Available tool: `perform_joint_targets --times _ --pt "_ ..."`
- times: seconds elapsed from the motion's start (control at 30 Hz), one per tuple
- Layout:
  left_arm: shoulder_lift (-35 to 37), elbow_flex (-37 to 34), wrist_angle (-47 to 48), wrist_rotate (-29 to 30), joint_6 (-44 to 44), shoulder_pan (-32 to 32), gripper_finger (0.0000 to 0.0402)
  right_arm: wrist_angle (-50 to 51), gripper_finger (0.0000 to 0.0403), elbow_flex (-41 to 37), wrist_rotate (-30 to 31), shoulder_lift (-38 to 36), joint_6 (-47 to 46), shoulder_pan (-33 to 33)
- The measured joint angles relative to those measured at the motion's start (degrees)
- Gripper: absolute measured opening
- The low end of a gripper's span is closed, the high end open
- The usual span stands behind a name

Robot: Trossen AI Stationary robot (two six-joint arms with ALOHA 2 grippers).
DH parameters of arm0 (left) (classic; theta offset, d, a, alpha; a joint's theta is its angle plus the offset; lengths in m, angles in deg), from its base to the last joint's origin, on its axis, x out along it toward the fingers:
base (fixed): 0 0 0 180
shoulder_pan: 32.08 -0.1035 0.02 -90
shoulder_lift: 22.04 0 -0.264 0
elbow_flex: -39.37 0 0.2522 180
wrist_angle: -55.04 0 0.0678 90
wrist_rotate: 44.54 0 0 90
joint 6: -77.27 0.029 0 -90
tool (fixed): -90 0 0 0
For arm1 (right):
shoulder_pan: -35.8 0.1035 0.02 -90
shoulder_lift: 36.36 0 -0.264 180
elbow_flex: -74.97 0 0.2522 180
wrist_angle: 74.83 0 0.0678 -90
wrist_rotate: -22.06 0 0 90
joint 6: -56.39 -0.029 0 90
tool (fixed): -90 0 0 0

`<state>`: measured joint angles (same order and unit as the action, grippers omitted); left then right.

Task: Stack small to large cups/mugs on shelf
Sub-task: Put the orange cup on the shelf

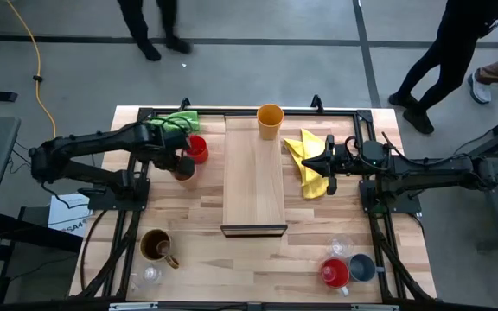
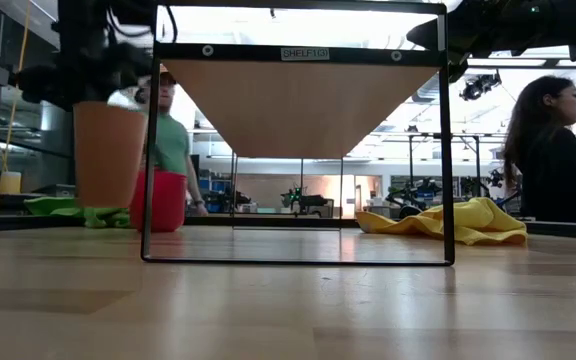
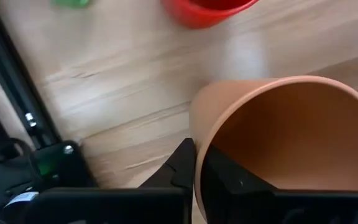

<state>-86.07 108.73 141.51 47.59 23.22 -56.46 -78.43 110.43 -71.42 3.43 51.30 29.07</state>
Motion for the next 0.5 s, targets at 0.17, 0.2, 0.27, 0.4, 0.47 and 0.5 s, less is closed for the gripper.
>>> perform_joint_targets --times 0.17,0.2,0.27,0.4,0.47,0.5 --pt "5.1 4.0 -2.8 -0.7 4.1 0.0 0.0002 0.0 0.0 0.0 0.0 0.0 0.0 0.0" --pt "6.2 4.7 -3.2 -0.8 5.3 0.0 0.0002 0.0 0.0 0.0 0.0 0.0 0.0 0.0" --pt "8.7 6.1 -4.7 -1.1 7.8 0.0 0.0002 0.0 0.0 0.0 0.0 0.0 0.1 0.0" --pt "15.2 6.8 -11.2 -1.5 11.6 0.0 0.0001 0.0 0.0 0.0 0.0 0.0 -0.4 0.0" --pt "18.8 6.0 -17.7 -1.7 13.5 0.0 0.0001 0.0 0.0 0.0 0.0 0.0 -0.4 0.0" --pt "20.7 5.2 -21.1 -1.7 14.4 0.0 0.0001 0.0 0.0 0.0 0.0 0.0 -0.5 0.0"
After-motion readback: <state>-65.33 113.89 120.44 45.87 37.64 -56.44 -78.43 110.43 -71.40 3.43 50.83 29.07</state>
